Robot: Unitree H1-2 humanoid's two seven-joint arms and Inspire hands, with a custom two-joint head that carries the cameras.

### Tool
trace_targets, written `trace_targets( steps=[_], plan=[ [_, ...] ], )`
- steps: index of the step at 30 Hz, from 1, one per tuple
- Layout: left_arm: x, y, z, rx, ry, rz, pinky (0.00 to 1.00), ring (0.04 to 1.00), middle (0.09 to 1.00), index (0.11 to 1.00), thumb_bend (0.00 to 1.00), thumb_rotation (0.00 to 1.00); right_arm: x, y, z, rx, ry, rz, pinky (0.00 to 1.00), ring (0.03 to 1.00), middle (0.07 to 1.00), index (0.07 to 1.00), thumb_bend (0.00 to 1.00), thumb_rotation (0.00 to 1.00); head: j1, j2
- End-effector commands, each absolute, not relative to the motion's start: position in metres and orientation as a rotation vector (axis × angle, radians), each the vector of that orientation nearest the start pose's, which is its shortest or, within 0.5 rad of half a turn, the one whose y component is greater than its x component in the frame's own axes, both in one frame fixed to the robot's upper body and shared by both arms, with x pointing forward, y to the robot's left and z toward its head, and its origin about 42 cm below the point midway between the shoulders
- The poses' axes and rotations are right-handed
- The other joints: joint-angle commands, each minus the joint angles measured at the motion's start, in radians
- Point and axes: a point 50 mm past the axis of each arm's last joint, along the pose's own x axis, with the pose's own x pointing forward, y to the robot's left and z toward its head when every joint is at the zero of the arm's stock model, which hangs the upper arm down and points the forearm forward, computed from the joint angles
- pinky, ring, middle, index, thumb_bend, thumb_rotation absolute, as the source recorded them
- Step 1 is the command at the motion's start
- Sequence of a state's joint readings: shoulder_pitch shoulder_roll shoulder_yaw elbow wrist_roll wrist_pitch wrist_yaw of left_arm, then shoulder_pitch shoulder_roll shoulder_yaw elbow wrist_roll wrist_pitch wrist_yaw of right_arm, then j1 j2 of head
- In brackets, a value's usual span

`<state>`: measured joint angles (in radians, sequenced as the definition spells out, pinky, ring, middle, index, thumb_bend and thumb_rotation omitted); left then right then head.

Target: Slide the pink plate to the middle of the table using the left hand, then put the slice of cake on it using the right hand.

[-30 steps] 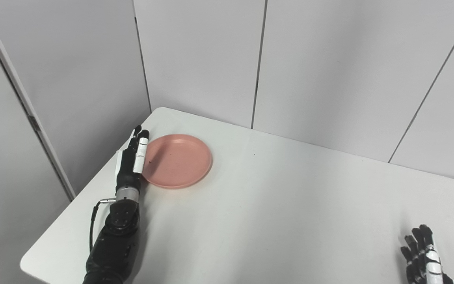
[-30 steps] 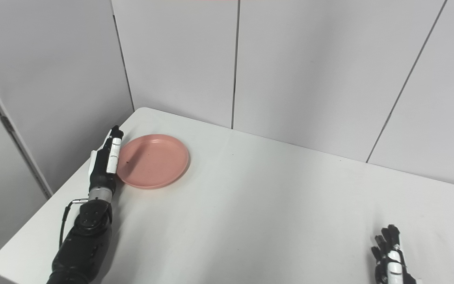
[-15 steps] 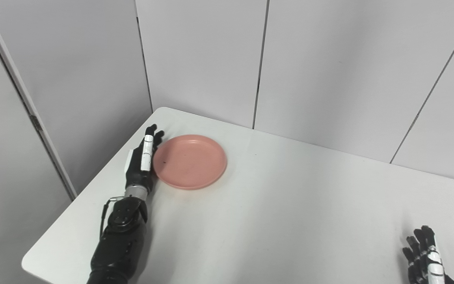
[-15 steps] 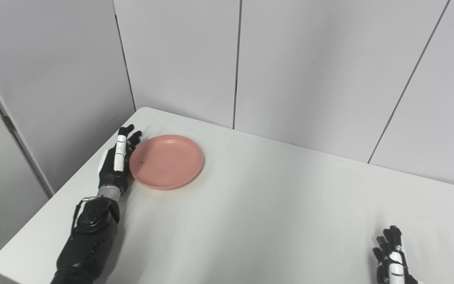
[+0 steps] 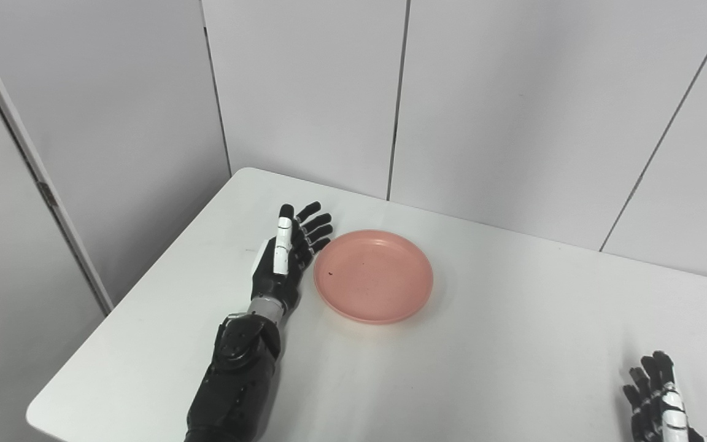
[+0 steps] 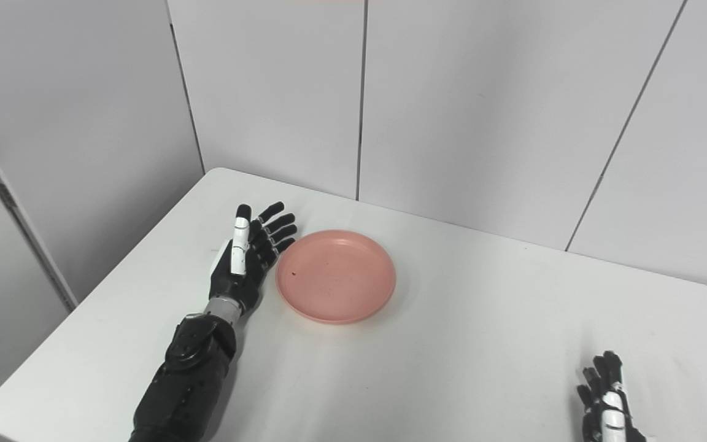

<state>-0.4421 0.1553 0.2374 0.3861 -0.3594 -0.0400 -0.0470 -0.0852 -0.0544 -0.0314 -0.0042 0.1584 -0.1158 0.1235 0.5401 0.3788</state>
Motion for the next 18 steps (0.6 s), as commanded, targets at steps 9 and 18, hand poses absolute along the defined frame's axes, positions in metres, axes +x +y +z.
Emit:
trace_targets(
  steps=[9, 18],
  plan=[
    [0.414, 0.26, 0.158, -0.227, -0.135, 0.027, 0.89, 0.867, 0.83, 0.836, 0.86, 1.0, 0.308, -0.21, 0.135, 0.101, -0.243, 0.08, 1.0, 1.0, 1.0, 1.0, 0.35, 0.94, -0.122, 0.042],
    [0.395, 0.229, 0.151, -0.177, -0.117, -0.069, 0.93, 0.92, 0.89, 0.893, 0.83, 1.0, 0.305, -0.202, 0.145, 0.082, -0.268, 0.06, 1.0, 0.966, 0.966, 0.981, 0.48, 0.69, -0.247, 0.099]
  ],
)
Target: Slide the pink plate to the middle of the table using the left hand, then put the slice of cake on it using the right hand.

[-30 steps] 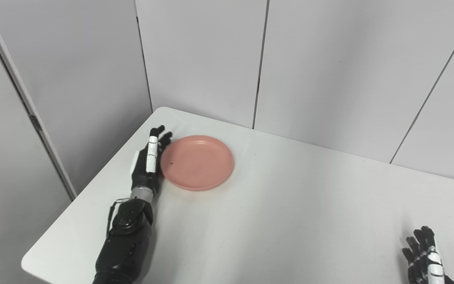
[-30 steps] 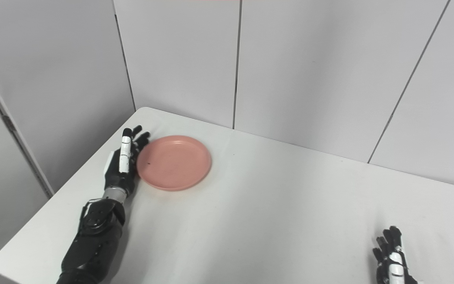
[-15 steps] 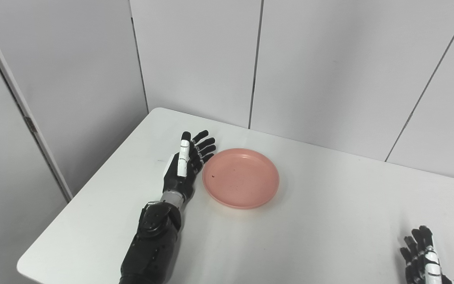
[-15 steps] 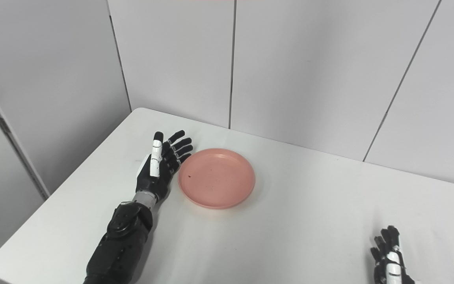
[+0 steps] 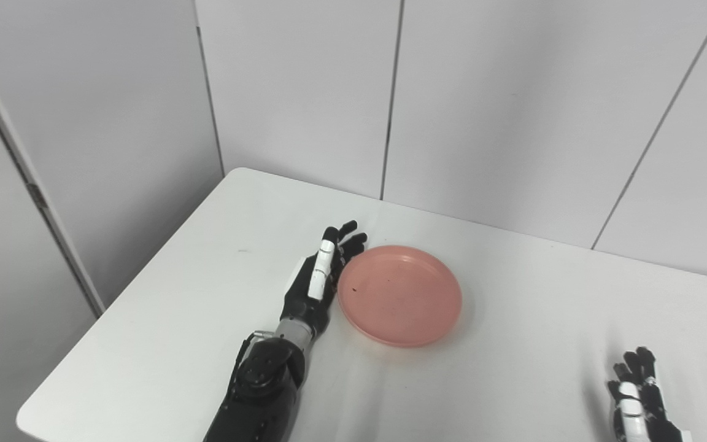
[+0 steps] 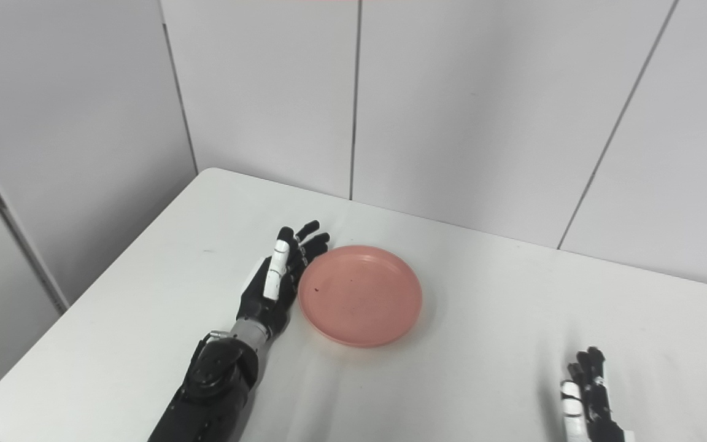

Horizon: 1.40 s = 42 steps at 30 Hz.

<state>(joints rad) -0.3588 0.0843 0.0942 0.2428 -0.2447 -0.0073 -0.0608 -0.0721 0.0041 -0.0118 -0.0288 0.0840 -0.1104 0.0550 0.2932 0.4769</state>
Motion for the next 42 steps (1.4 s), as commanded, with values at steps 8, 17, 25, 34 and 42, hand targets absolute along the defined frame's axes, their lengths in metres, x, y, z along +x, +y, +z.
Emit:
trace_targets(
  steps=[8, 17, 25, 34, 42],
  plan=[
    [0.382, 0.219, 0.155, -0.179, -0.1, -0.101, 0.93, 0.929, 0.908, 0.913, 0.81, 1.0, 0.297, -0.187, 0.155, 0.039, -0.27, 0.077, 1.0, 0.972, 0.97, 0.991, 0.44, 0.72, -0.141, 0.054],
    [0.375, 0.224, 0.158, -0.171, -0.089, -0.123, 0.92, 0.921, 0.911, 0.919, 0.8, 1.0, 0.304, -0.173, 0.16, 0.03, -0.271, 0.084, 1.0, 0.993, 0.993, 1.0, 0.52, 0.77, -0.328, 0.109],
    [0.373, 0.216, 0.157, -0.178, -0.084, -0.146, 0.92, 0.931, 0.924, 0.932, 0.79, 1.0, 0.313, -0.165, 0.166, -0.002, -0.285, 0.077, 1.0, 1.0, 1.0, 1.0, 0.61, 0.81, -0.408, 0.132],
    [0.378, 0.196, 0.157, -0.169, -0.099, -0.199, 0.95, 0.958, 0.948, 0.95, 0.74, 1.0, 0.318, -0.168, 0.173, -0.028, -0.303, 0.013, 1.0, 0.995, 0.979, 0.982, 0.65, 0.82, -0.436, 0.162],
    [0.381, 0.182, 0.158, -0.165, -0.092, -0.22, 0.97, 0.968, 0.955, 0.957, 0.75, 1.0, 0.329, -0.188, 0.191, -0.023, -0.371, -0.038, 1.0, 1.0, 0.997, 0.999, 0.64, 0.8, -0.43, 0.16]
  ],
)
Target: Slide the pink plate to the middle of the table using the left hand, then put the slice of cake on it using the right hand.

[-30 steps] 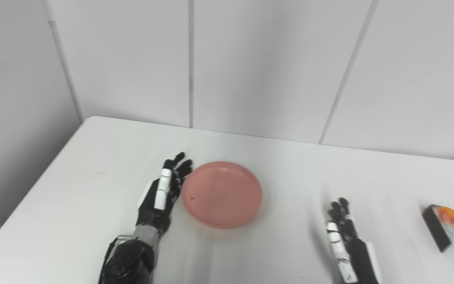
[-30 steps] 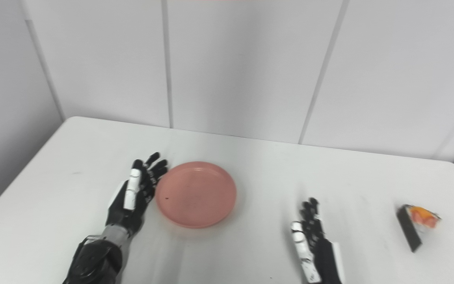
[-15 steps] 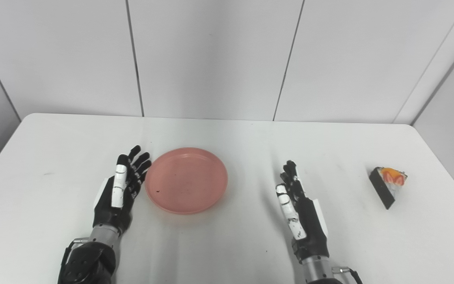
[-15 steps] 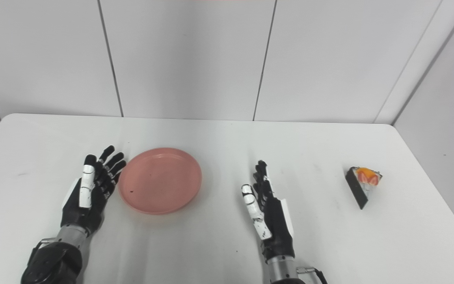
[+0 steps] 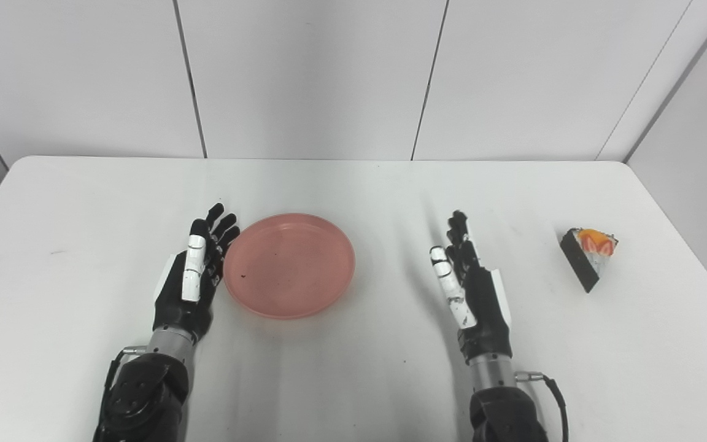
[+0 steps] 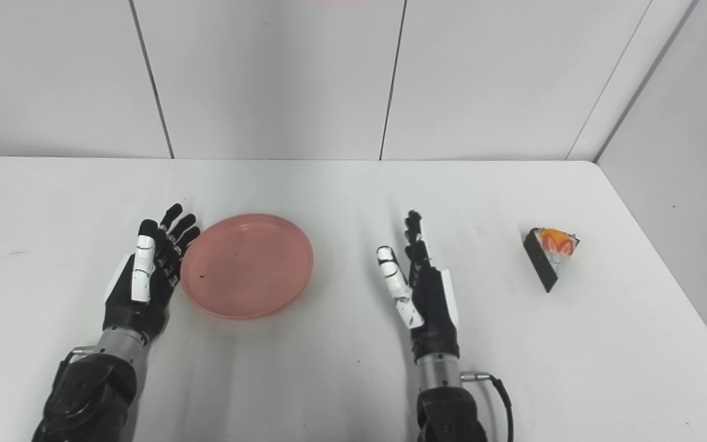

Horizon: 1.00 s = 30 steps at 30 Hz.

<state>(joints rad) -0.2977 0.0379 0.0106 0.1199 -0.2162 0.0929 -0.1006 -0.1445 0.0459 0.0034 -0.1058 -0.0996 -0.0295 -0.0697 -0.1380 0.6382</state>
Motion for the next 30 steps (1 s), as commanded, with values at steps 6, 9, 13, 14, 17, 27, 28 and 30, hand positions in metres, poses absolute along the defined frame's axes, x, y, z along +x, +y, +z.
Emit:
trace_targets(
  steps=[6, 9, 13, 14, 17, 27, 28, 30],
  plan=[
    [0.384, 0.175, 0.158, -0.159, -0.087, -0.222, 0.97, 0.976, 0.961, 0.958, 0.75, 1.0, 0.337, -0.207, 0.207, -0.053, -0.428, -0.103, 1.0, 1.0, 0.992, 1.0, 0.66, 0.84, -0.013, -0.01],
    [0.387, 0.173, 0.156, -0.159, -0.086, -0.228, 0.98, 0.986, 0.967, 0.967, 0.74, 1.0, 0.34, -0.217, 0.218, -0.067, -0.47, -0.158, 1.0, 0.994, 0.981, 0.995, 0.65, 0.82, -0.03, -0.018],
    [0.392, 0.17, 0.154, -0.159, -0.097, -0.238, 0.99, 0.994, 0.977, 0.974, 0.72, 1.0, 0.343, -0.231, 0.234, -0.131, -0.486, -0.187, 0.98, 0.976, 0.96, 0.979, 0.61, 0.8, -0.081, -0.032],
    [0.393, 0.17, 0.154, -0.158, -0.101, -0.244, 0.99, 0.996, 0.981, 0.977, 0.72, 1.0, 0.345, -0.237, 0.24, -0.141, -0.485, -0.174, 0.95, 0.969, 0.958, 0.977, 0.6, 0.77, -0.081, -0.032],
    [0.395, 0.168, 0.152, -0.158, -0.105, -0.267, 1.0, 1.0, 0.992, 0.987, 0.72, 1.0, 0.346, -0.257, 0.257, -0.295, -0.457, -0.15, 0.8, 0.929, 0.952, 0.965, 0.57, 0.7, -0.145, -0.049],
    [0.395, 0.165, 0.153, -0.169, -0.099, -0.29, 1.0, 0.999, 0.99, 0.982, 0.72, 1.0, 0.341, -0.314, 0.292, -0.754, -0.258, -0.449, 0.65, 0.762, 0.815, 0.83, 0.68, 0.34, -0.25, -0.06],
    [0.395, 0.166, 0.153, -0.17, -0.101, -0.289, 1.0, 1.0, 0.991, 0.986, 0.71, 1.0, 0.343, -0.318, 0.293, -0.771, -0.249, -0.472, 0.6, 0.723, 0.807, 0.826, 0.69, 0.33, -0.25, -0.06],
    [0.395, 0.169, 0.153, -0.172, -0.104, -0.288, 1.0, 1.0, 0.994, 0.991, 0.71, 1.0, 0.346, -0.325, 0.294, -0.825, -0.229, -0.517, 0.57, 0.701, 0.803, 0.825, 0.7, 0.32, -0.274, -0.065]
  ],
)
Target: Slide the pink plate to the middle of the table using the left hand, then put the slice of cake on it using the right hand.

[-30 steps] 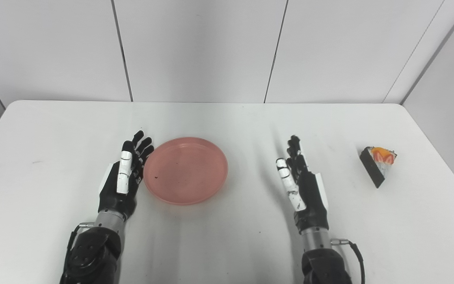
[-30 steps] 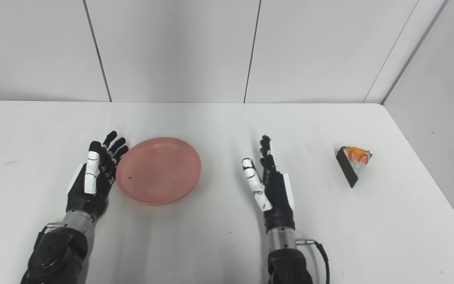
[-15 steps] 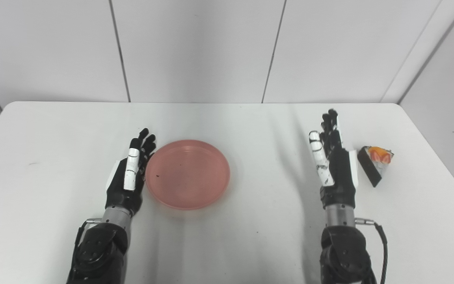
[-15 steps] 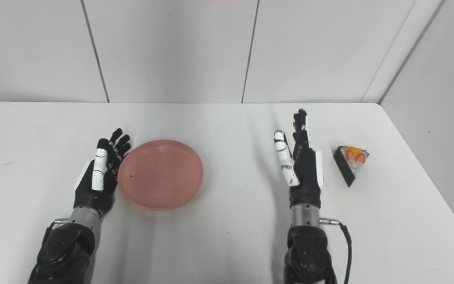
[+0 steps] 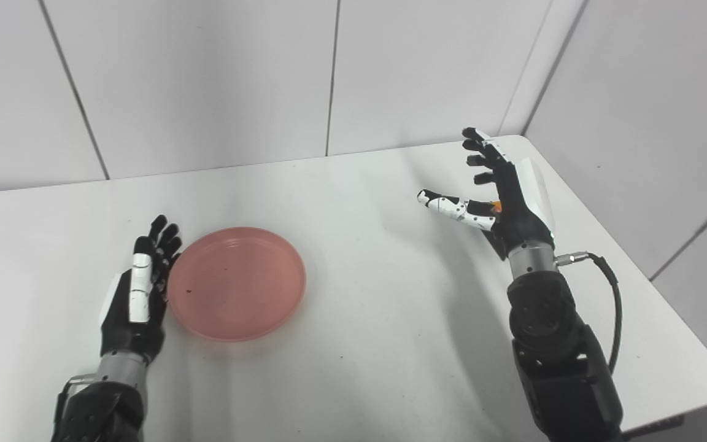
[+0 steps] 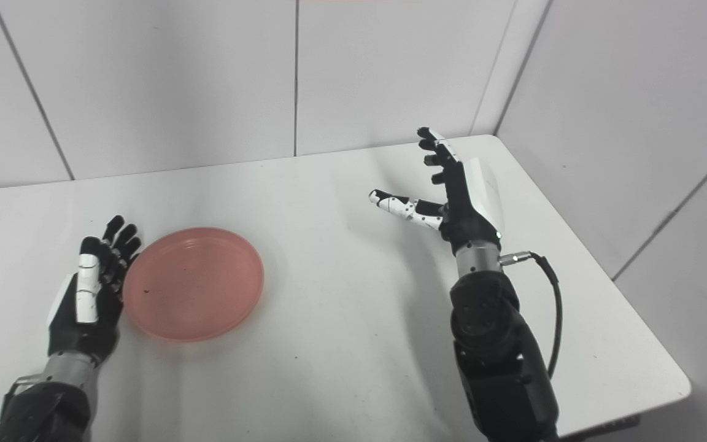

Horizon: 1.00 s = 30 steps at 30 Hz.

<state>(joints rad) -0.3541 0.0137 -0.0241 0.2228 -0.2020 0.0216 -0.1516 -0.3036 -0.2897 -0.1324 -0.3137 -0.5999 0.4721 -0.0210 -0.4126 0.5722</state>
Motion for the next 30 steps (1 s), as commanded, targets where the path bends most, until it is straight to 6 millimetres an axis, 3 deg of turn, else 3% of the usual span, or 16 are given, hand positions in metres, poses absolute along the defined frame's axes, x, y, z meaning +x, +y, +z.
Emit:
trace_targets(
  steps=[1, 5, 10, 19, 23, 30],
  plan=[
    [0.395, 0.171, 0.154, -0.174, -0.105, -0.289, 1.0, 1.0, 0.994, 0.991, 0.72, 1.0, 0.348, -0.329, 0.294, -0.847, -0.214, -0.551, 0.58, 0.712, 0.805, 0.821, 0.71, 0.32, -0.017, 0.001],
    [0.397, 0.177, 0.153, -0.177, -0.106, -0.296, 1.0, 1.0, 0.993, 0.992, 0.73, 1.0, 0.355, -0.343, 0.294, -0.923, -0.155, -0.659, 0.68, 0.791, 0.825, 0.801, 0.76, 0.27, -0.057, -0.005],
    [0.403, 0.183, 0.148, -0.182, -0.107, -0.3, 1.0, 1.0, 0.993, 0.991, 0.78, 1.0, 0.357, -0.36, 0.29, -1.011, -0.09, -0.732, 0.7, 0.812, 0.848, 0.815, 0.77, 0.31, -0.092, -0.01],
    [0.402, 0.188, 0.149, -0.176, -0.122, -0.305, 1.0, 0.997, 0.985, 0.979, 0.76, 1.0, 0.357, -0.383, 0.279, -1.037, 0.005, -0.793, 0.76, 0.848, 0.866, 0.813, 0.78, 0.31, -0.095, -0.016],
    [0.402, 0.187, 0.149, -0.174, -0.121, -0.309, 1.0, 1.0, 0.993, 0.988, 0.76, 1.0, 0.361, -0.385, 0.272, -1.047, 0.037, -0.776, 0.75, 0.843, 0.863, 0.816, 0.8, 0.36, -0.093, -0.018],
    [0.4, 0.184, 0.15, -0.174, -0.119, -0.308, 1.0, 1.0, 0.986, 0.982, 0.76, 1.0, 0.368, -0.383, 0.262, -1.059, 0.081, -0.729, 0.68, 0.81, 0.86, 0.817, 0.83, 0.35, -0.08, -0.019]
  ],
)
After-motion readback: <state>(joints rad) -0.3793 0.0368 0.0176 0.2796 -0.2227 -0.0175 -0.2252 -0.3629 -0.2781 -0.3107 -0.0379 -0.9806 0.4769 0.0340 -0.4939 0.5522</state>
